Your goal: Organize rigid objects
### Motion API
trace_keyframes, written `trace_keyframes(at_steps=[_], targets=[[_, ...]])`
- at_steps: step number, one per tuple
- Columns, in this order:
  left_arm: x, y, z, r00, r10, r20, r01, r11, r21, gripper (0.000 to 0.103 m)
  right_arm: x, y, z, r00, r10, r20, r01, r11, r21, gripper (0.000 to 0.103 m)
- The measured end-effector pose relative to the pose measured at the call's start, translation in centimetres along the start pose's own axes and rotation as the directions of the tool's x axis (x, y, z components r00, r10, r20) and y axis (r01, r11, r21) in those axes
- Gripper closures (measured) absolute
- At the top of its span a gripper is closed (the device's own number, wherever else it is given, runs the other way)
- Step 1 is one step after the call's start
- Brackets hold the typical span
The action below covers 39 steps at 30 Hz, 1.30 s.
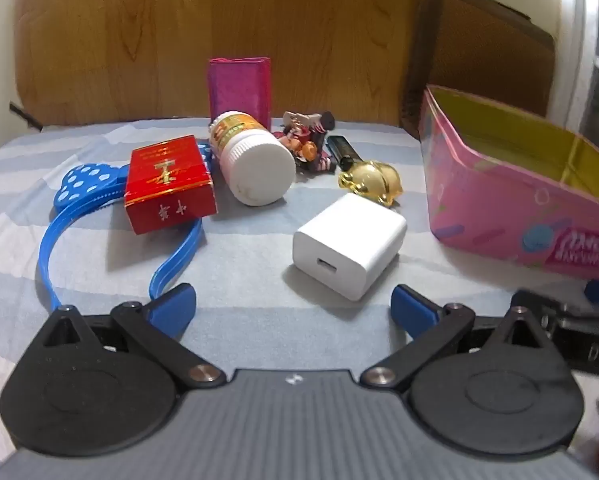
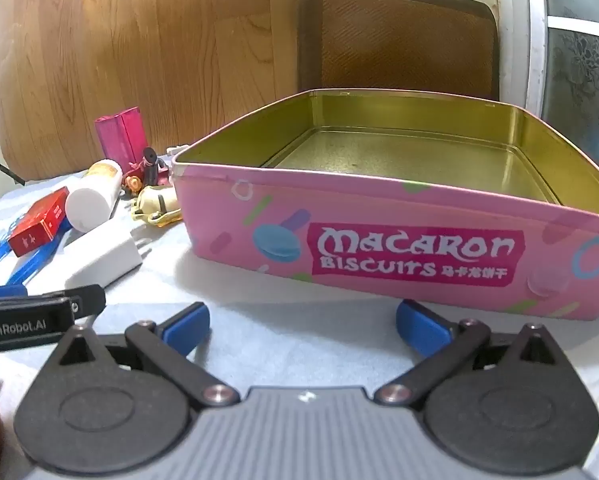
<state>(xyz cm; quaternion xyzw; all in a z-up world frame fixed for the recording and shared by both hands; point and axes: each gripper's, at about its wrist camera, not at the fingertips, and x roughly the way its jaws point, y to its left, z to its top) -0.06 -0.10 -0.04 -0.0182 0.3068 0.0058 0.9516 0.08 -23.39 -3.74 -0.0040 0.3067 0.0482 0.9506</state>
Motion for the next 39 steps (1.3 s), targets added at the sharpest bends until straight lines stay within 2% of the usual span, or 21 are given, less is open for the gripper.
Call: trace_keyframes(at_steps=[2,3,4,6,8,11,17,20,22,24,26,29,30,31,32,35,39], targets=[[-0.3,0.5,0.0,1.000,-0.029,-0.010,0.029,0.999,0.020,0.000,0.0,0.0,0.0,1.000,-0.002,-0.001,0.002,1.000,-0.003,0.000],[-0.5,0.4,-0.1,0.999,-0.044,-0.020,0.045,0.997,0.059,0.000,0.0,0.0,0.0,1.000,0.000,0.000,0.000,1.000,-0.002,0.000],[-1.3,0.9,-0.5,0.997,-0.079,0.000,0.079,0.994,0.073,0.000,0.0,0.0,0.0,1.000,0.000,0.000,0.000,1.000,-0.002,0.000],[-1.7,0.8,-0.9,0.996,-0.086,-0.019,0.088,0.988,0.125,0.000,0.0,0.2,0.0,1.000,-0.004,-0.001,0.004,1.000,-0.006,0.000],[-2.7,1.8,-1.3,0.992,-0.125,-0.024,0.128,0.984,0.124,0.000,-0.2,0.2,-0.1,1.000,-0.008,-0.001,0.008,1.000,-0.014,0.000],[-3.9,2.9,-1.5,0.989,-0.148,-0.021,0.149,0.986,0.068,0.000,0.1,0.0,-0.4,1.000,-0.003,-0.005,0.003,1.000,-0.021,0.000],[-4.8,7.9,-0.5,0.998,-0.064,-0.009,0.063,0.995,-0.072,0.000,-0.3,0.4,-0.6,1.000,-0.003,0.009,0.003,1.000,-0.030,0.000],[-5.2,10.4,-0.4,0.999,0.019,0.035,-0.015,0.995,-0.102,0.000,-1.3,1.6,-0.9,0.997,0.060,0.053,-0.058,0.998,-0.034,0.000],[-5.0,12.2,-0.2,0.996,0.077,0.044,-0.071,0.990,-0.123,0.000,-1.8,3.2,-1.0,0.993,0.094,0.076,-0.088,0.993,-0.076,0.000],[-4.8,14.1,0.4,0.994,0.099,0.044,-0.091,0.984,-0.152,0.000,-2.4,5.1,-0.7,0.985,0.141,0.094,-0.130,0.984,-0.120,0.004],[-4.9,15.4,0.5,0.985,0.153,0.074,-0.138,0.974,-0.179,0.000,-2.9,7.4,0.0,0.974,0.193,0.120,-0.169,0.969,-0.183,0.005],[-3.9,17.6,0.2,0.959,0.269,0.090,-0.247,0.948,-0.202,0.000,-2.9,11.6,1.6,0.960,0.247,0.136,-0.202,0.938,-0.281,0.008],[-3.3,18.2,0.1,0.959,0.277,0.067,-0.255,0.939,-0.231,0.000,-2.5,13.0,2.1,0.952,0.282,0.120,-0.236,0.924,-0.301,0.008],[-3.0,19.0,0.2,0.966,0.254,0.039,-0.234,0.932,-0.276,0.000,-1.9,14.5,2.7,0.944,0.314,0.104,-0.267,0.909,-0.320,0.008],[-2.8,19.5,0.3,0.970,0.241,0.039,-0.218,0.927,-0.306,0.000,-1.4,15.8,2.9,0.943,0.318,0.101,-0.267,0.901,-0.343,0.009],[-2.4,20.0,0.3,0.971,0.239,0.028,-0.215,0.914,-0.344,0.000,1.1,18.6,3.8,0.951,0.295,0.092,-0.241,0.895,-0.375,0.009],[-2.5,19.5,-0.5,0.967,0.253,0.033,-0.227,0.915,-0.334,0.000,4.3,21.1,4.3,0.961,0.272,0.045,-0.236,0.897,-0.374,0.005]])
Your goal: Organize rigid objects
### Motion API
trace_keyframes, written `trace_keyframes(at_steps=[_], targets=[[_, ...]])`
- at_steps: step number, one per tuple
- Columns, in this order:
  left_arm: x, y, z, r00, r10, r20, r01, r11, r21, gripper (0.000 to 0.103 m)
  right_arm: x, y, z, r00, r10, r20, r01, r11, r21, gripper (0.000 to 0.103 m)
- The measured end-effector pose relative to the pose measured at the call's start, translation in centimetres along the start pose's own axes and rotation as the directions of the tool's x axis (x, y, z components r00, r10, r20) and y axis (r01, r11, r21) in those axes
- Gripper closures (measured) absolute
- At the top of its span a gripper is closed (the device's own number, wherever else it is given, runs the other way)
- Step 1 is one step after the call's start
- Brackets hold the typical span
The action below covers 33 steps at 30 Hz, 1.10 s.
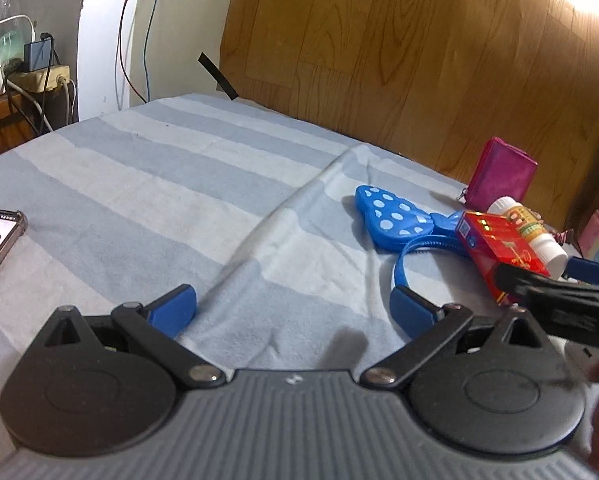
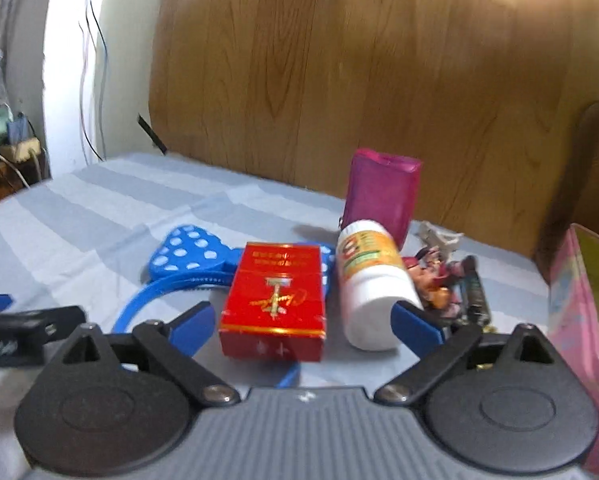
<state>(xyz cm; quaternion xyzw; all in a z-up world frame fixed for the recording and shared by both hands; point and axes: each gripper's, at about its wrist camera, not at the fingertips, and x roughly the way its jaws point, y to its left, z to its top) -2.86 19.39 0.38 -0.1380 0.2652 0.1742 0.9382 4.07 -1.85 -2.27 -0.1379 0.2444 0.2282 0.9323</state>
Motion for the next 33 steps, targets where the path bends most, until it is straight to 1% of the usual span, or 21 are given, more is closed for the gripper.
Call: trace_keyframes(at_steps=[2,4,5,6,7,9,11,13,16,20,23,25,27,28,29,30,32,33], targets=[[0.0,0.1,-0.1,1.000,0.003,0.002,-0.003,1.000,-0.001,0.000,1.3,0.4,0.0,0.999,-0.032,-0.013,0.032,0.999,-0.011,0.007],[0.0,0.3,-0.1,1.000,-0.002,0.002,0.002,1.000,-0.002,0.000,2.3,0.5,0.2,0.999,-0.044,-0.032,0.043,0.999,-0.014,0.021],[0.0,0.4,-0.1,1.000,-0.004,0.002,0.004,1.000,-0.002,0.000,2.5,0.3,0.0,0.998,-0.036,-0.050,0.035,0.999,-0.009,0.038],[0.1,0.5,0.0,1.000,-0.008,0.000,0.008,1.000,0.000,0.000,2.7,0.2,0.0,0.998,-0.022,-0.067,0.022,1.000,0.000,0.045],[0.0,0.5,0.0,1.000,-0.009,0.000,0.009,1.000,0.001,0.000,2.7,0.0,-0.1,0.998,-0.019,-0.066,0.020,1.000,0.018,0.045],[0.0,0.4,0.0,1.000,-0.006,-0.001,0.006,1.000,-0.001,0.000,1.5,-0.6,-0.4,0.999,-0.013,-0.035,0.014,0.999,0.044,0.045],[-0.1,0.2,0.0,1.000,-0.001,-0.002,0.001,1.000,-0.002,0.000,-0.3,-0.5,-0.7,1.000,-0.009,0.022,0.008,0.999,0.031,0.045],[0.1,0.3,0.1,1.000,-0.002,-0.006,0.002,1.000,-0.001,0.000,-1.8,-0.4,-0.7,0.999,0.003,0.052,-0.004,1.000,0.014,0.045],[0.0,0.2,0.1,1.000,0.000,-0.006,0.000,1.000,-0.002,0.000,-4.5,-1.1,-1.7,0.995,0.052,0.083,-0.053,0.999,0.004,0.045],[-0.1,0.1,0.1,1.000,0.004,-0.005,-0.004,1.000,0.002,0.000,-7.0,-1.2,-2.9,0.992,0.087,0.095,-0.083,0.995,-0.048,0.045],[-0.2,0.0,0.1,1.000,0.005,-0.006,-0.005,1.000,0.004,0.000,-8.3,-0.6,-3.7,0.992,0.092,0.088,-0.081,0.988,-0.129,0.045],[-0.2,0.0,0.2,1.000,0.005,-0.007,-0.005,1.000,0.004,0.000,-8.9,-0.3,-4.5,0.993,0.098,0.068,-0.084,0.979,-0.188,0.045],[-0.2,0.0,0.2,1.000,0.005,-0.006,-0.005,1.000,0.003,0.000,-9.7,-0.4,-5.4,0.991,0.128,0.029,-0.119,0.969,-0.216,0.045],[-0.2,0.0,0.1,1.000,0.001,-0.005,-0.001,1.000,0.002,0.000,-9.9,-0.4,-5.8,0.990,0.138,0.012,-0.132,0.967,-0.218,0.043],[-0.3,0.0,0.1,1.000,-0.009,-0.002,0.009,1.000,-0.001,0.000,-10.2,-0.4,-6.3,0.989,0.146,-0.011,-0.145,0.964,-0.222,0.038],[-0.4,0.1,0.1,1.000,-0.030,0.001,0.030,1.000,-0.002,0.000,-10.3,-0.5,-6.8,0.989,0.146,-0.030,-0.149,0.963,-0.222,0.029],[-1.1,0.1,0.0,0.996,-0.089,0.007,0.089,0.996,-0.005,0.000,-10.8,-0.6,-7.8,0.990,0.136,-0.031,-0.140,0.967,-0.213,0.021],[-1.7,0.1,-0.1,0.991,-0.130,0.012,0.130,0.991,-0.011,0.000,-10.9,-0.7,-8.2,0.990,0.136,-0.035,-0.141,0.967,-0.211,0.019]])
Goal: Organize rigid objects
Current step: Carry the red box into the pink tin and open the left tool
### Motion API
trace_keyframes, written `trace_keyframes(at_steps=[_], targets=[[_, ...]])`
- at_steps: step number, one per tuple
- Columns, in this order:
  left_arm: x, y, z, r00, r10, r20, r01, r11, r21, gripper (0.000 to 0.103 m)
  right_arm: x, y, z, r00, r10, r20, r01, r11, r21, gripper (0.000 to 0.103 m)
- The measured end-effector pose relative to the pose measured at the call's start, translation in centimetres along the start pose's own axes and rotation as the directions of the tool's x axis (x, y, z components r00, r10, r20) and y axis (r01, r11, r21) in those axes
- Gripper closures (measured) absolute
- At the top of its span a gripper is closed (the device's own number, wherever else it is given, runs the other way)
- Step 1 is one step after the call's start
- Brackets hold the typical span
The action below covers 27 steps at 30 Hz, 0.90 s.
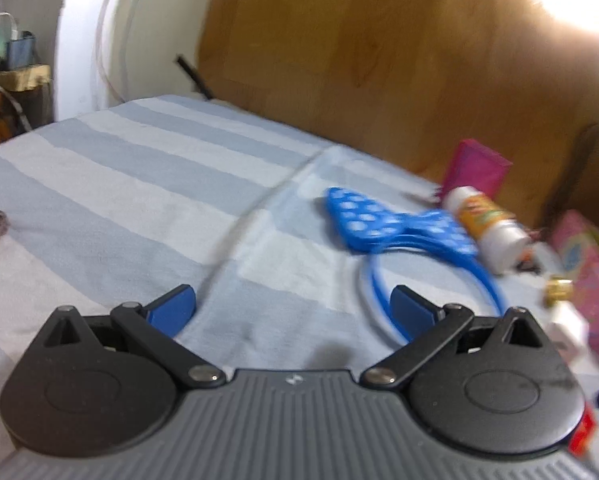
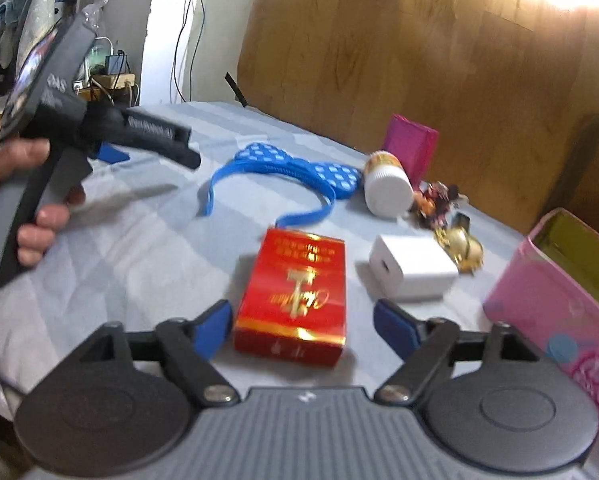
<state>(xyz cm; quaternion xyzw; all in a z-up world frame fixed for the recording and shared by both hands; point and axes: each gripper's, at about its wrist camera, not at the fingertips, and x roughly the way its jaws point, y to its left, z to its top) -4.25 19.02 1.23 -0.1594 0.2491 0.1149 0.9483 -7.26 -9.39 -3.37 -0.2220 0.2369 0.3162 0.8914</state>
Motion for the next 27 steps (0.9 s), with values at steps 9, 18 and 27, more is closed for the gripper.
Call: trace_keyframes(at_steps=[9,18,27], targets=[[-1.7,-6.1,-1.1,0.870,-0.447,-0.208,0.461,0.887,0.022,0.023,0.6,-0.3,-0.3,0.998,0.060,-0.018,-0.059,0.997,0.053,0.016],[-1.9,-12.8,-2.1,0.782,-0.551,-0.291,0.588,0.807,0.053,0.050,-2.4,-2.3,-1.6,0.990,-0.022,0.137,0.004,0.991,0.133,0.044],[-0.3,-28.2,0.8,0.687,-0.676,-0.267,0.727,0.638,0.255,0.048,-6.7,-12.7,-1.8,0.889,-0.400,0.223,0.312,0.885,0.345,0.043]])
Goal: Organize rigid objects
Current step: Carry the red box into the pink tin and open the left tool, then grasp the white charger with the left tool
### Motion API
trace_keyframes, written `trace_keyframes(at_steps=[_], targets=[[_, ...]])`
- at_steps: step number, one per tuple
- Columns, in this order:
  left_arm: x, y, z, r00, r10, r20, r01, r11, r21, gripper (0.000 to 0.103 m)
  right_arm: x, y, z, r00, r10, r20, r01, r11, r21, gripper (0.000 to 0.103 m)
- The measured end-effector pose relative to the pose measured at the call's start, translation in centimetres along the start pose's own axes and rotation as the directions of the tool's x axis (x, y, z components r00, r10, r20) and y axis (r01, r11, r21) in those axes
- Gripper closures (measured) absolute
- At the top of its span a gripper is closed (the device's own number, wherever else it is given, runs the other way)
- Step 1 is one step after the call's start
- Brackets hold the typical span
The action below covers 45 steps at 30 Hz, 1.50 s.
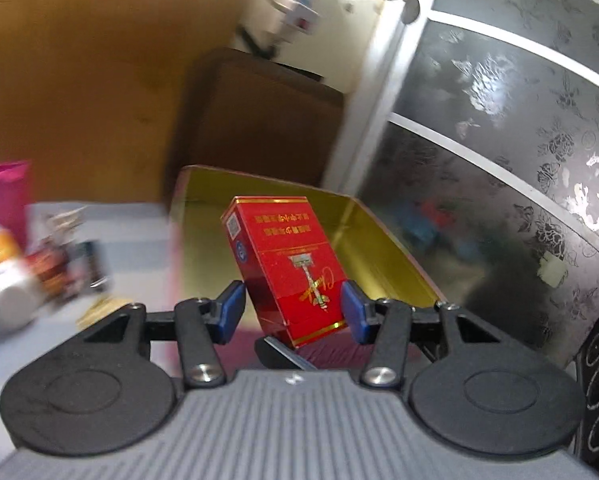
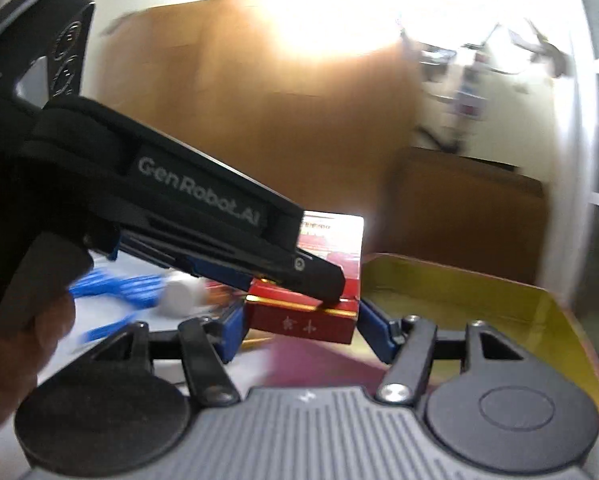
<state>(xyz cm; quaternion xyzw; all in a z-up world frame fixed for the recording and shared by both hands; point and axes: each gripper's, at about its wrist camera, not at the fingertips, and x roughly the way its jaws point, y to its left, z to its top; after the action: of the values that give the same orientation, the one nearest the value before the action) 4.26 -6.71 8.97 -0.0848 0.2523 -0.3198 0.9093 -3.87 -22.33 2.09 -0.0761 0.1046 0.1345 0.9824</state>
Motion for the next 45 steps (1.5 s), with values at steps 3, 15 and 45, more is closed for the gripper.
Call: trace_keyframes(at_steps=[3,15,45], targets=[[4.6,-0.9,0.5,0.999,-0.025,-0.035,0.025,1.000,0.006,0.048,2.1,-3.6,0.3,0.997,-0.062,-0.050,0.066,0.995,0.073,0.043],[3.3,1.1,0.1,0.996,0.083,0.037,-0.081,0.995,-0.057,0.044,3.6,-7.3,-2.6,0.987,-0.135,-0.088,0.152,0.961,0.232,0.026],[-4.5,10.0,-7.7,0.967,0.242,-0.075,-0.253,0.946,-0.201,0.051,7.4,6.4,-2.5,0.895,0.296,-0.334,-0.314,0.949,-0.001,0.057]])
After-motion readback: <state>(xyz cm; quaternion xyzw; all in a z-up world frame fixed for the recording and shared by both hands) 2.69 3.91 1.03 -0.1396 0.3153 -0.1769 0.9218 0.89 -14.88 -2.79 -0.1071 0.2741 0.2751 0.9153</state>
